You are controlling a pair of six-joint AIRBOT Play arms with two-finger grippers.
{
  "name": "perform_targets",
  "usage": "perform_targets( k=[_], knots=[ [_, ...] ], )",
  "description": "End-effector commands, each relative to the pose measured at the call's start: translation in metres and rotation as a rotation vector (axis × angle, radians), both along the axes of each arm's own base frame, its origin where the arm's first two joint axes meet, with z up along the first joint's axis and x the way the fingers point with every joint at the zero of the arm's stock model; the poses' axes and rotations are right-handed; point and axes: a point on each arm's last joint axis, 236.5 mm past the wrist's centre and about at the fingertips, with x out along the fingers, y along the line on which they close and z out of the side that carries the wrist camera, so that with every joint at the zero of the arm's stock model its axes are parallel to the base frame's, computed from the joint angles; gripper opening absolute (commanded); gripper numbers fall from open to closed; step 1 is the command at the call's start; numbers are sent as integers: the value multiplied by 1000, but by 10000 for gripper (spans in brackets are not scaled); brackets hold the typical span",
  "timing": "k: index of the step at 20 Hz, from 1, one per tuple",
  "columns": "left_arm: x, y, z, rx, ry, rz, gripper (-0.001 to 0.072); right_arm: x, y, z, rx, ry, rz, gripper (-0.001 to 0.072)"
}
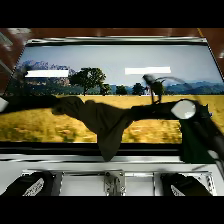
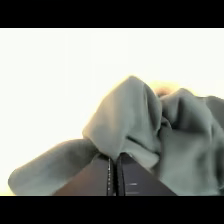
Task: Fold the shirts.
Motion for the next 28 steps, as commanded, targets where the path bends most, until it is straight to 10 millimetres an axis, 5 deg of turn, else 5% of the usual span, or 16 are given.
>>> perform_targets(
  k=[1, 3, 5, 7, 9, 12, 16, 19, 22, 25, 28],
  knots=[
    [-3, 32, 175, 91, -373, 54, 37, 7, -37, 145, 24, -384, -71, 59],
    [-34, 27, 274, 83, -601, 51, 37, -7, -45, 239, 99, -606, -100, 59],
    [-75, 25, 348, 89, -788, 58, 37, -29, -58, 305, 127, -771, -123, 59],
    [-111, 23, 389, 92, -905, 60, 37, -48, -76, 351, 123, -889, -169, 59],
    [-133, 23, 396, 108, -928, 57, 37, -59, -88, 369, 89, -938, -192, 59],
    [-138, 39, 357, 208, -775, 82, 36, -62, -99, 349, -13, -878, -187, 59],
    [-140, 66, 280, 299, -461, 129, 36, -72, -127, 266, -257, -584, -158, 59],
    [-145, 66, 193, 315, -156, 64, 37, -92, -154, 192, -400, -262, -188, 59],
    [-152, 65, 94, 277, 131, 62, 37, -110, -159, 110, -496, 41, -149, 60],
    [-160, 55, 22, 222, 306, 41, 37, -81, -157, 67, -516, 45, -170, 59],
    [-130, 53, 15, 184, 229, 84, 37, -25, -161, 71, -493, -141, -289, 59]
  ],
)
